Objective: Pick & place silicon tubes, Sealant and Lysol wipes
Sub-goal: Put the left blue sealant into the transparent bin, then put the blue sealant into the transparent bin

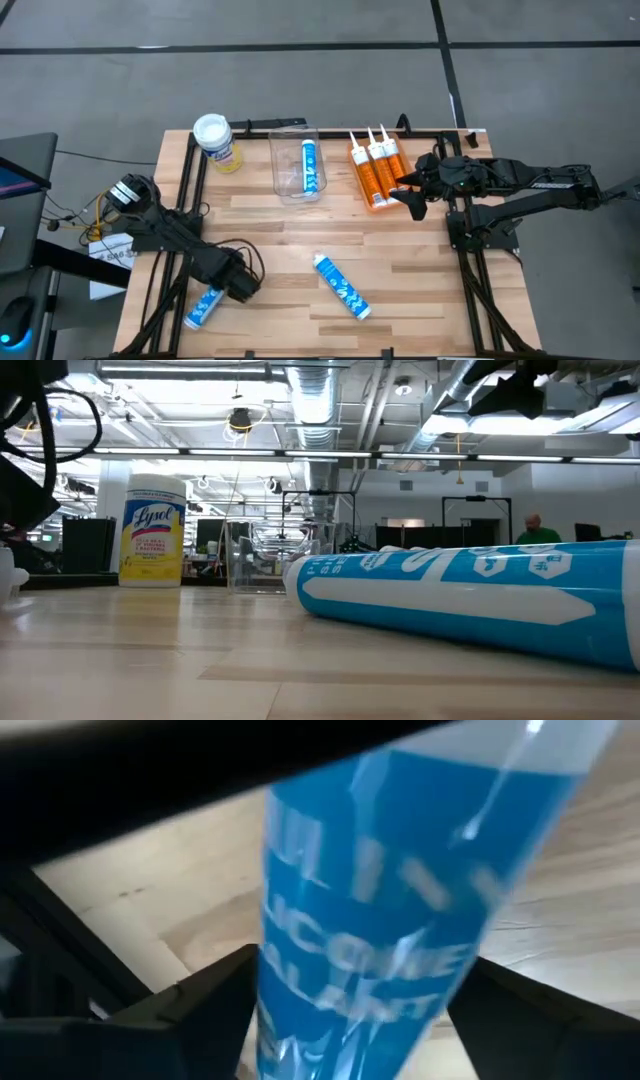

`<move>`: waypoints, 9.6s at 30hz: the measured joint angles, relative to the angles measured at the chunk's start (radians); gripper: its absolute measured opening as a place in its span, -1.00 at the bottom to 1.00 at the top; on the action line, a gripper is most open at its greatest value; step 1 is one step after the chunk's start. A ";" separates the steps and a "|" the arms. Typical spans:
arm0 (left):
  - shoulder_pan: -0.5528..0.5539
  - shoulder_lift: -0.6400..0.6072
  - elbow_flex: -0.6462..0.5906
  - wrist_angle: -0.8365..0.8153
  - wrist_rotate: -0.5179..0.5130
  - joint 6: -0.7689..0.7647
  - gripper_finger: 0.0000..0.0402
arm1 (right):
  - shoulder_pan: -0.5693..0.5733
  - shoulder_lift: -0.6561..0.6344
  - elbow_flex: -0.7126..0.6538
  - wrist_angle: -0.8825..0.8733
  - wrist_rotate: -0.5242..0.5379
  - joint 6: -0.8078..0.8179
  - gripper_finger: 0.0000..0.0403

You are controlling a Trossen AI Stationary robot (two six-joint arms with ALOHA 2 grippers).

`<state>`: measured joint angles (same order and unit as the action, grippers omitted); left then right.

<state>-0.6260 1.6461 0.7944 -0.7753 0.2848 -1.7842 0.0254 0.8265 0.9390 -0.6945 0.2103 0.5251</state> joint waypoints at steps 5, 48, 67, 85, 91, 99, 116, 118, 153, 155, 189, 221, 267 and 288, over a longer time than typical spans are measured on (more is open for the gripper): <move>0.042 0.008 0.039 0.014 -0.038 -0.009 0.05 | -0.001 0.000 0.000 0.008 0.006 0.000 0.27; 1.031 0.009 0.654 0.060 -0.690 0.587 0.00 | 0.000 0.000 0.000 0.043 -0.001 -0.009 0.27; 1.095 0.148 0.655 0.051 -0.625 0.650 0.00 | 0.001 0.000 0.000 0.043 -0.001 -0.003 0.27; 1.086 0.303 0.655 0.073 -0.458 0.624 0.29 | 0.001 0.000 0.000 0.045 -0.001 -0.002 0.27; 1.084 0.256 0.655 0.078 -0.459 0.646 0.32 | 0.001 0.000 0.000 0.047 -0.015 -0.002 0.27; 1.015 0.017 0.655 0.060 -0.559 0.770 0.33 | 0.149 0.063 0.000 0.240 -0.186 -0.132 0.27; 0.406 -0.259 0.655 -0.307 -1.007 0.592 0.34 | 0.379 0.626 0.236 0.202 -0.151 -0.079 0.27; 0.356 -0.259 0.654 -0.345 -1.029 0.539 0.34 | 0.387 0.697 0.290 0.178 -0.151 -0.050 0.27; 0.144 -0.254 0.551 -0.369 -1.067 0.379 0.34 | 0.465 1.202 0.464 -0.009 -0.254 0.429 0.27; 0.144 -0.254 0.551 -0.370 -1.067 0.379 0.34 | 0.464 1.230 0.463 0.013 -0.266 0.427 0.27; 0.217 -0.254 0.551 -0.169 -1.048 0.577 0.34 | 0.228 0.825 0.460 0.019 -0.075 0.157 0.01; 0.806 -0.231 0.334 0.926 -0.556 0.929 0.34 | -0.238 0.636 0.462 0.104 -0.281 -0.211 0.01; 1.060 -0.131 0.320 0.527 -0.694 0.762 -0.04 | -0.225 0.717 0.464 -0.032 -0.177 -0.223 0.29; 1.137 0.165 0.726 0.033 -0.552 0.771 -0.04 | -0.137 0.618 0.447 -0.012 0.077 -0.615 0.29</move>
<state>0.5114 1.8108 1.5200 -0.7422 -0.2669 -1.0132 -0.1116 1.4449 1.3856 -0.7060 0.2874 -0.0902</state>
